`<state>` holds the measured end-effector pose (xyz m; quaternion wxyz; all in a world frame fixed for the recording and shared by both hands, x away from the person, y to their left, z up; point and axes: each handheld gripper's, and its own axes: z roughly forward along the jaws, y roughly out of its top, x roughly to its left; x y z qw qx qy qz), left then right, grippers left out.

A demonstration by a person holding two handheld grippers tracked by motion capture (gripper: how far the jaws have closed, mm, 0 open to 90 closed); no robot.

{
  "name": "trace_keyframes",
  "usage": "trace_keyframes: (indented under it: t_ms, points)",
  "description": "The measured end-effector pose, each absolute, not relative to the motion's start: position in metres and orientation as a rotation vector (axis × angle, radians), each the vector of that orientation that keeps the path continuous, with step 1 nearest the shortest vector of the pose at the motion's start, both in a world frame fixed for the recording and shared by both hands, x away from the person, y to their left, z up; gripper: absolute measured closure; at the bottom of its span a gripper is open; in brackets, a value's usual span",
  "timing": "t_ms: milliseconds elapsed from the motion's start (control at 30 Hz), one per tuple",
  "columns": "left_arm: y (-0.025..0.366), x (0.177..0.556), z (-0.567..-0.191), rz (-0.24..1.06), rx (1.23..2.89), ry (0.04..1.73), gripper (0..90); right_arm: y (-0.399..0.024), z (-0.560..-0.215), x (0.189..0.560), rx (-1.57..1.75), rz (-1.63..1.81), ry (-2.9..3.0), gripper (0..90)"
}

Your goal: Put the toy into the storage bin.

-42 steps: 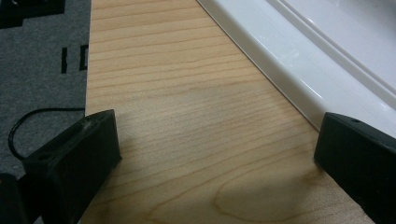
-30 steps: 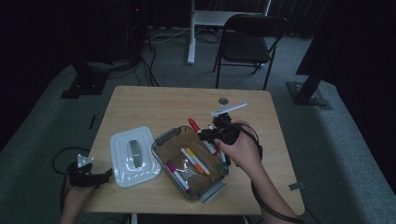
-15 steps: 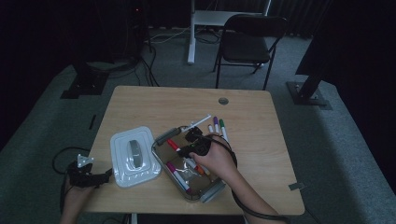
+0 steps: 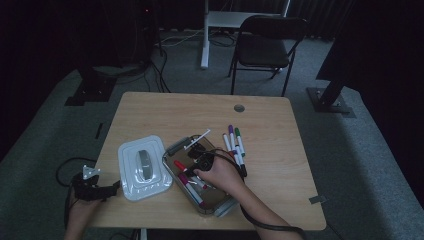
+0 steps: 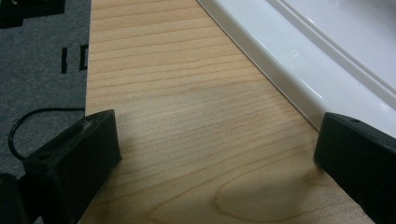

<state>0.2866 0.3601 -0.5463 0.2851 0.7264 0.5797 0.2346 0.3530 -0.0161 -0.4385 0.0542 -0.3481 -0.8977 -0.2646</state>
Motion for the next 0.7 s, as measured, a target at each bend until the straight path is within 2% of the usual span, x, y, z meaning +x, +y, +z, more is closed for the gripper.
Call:
trace_keyframes:
  t_ms: [700]
  points:
    - [0.360,0.286,-0.546,0.626,1.943,1.551,0.7,0.009,-0.476,0.348,-0.964,-0.511,-2.736,73.7]
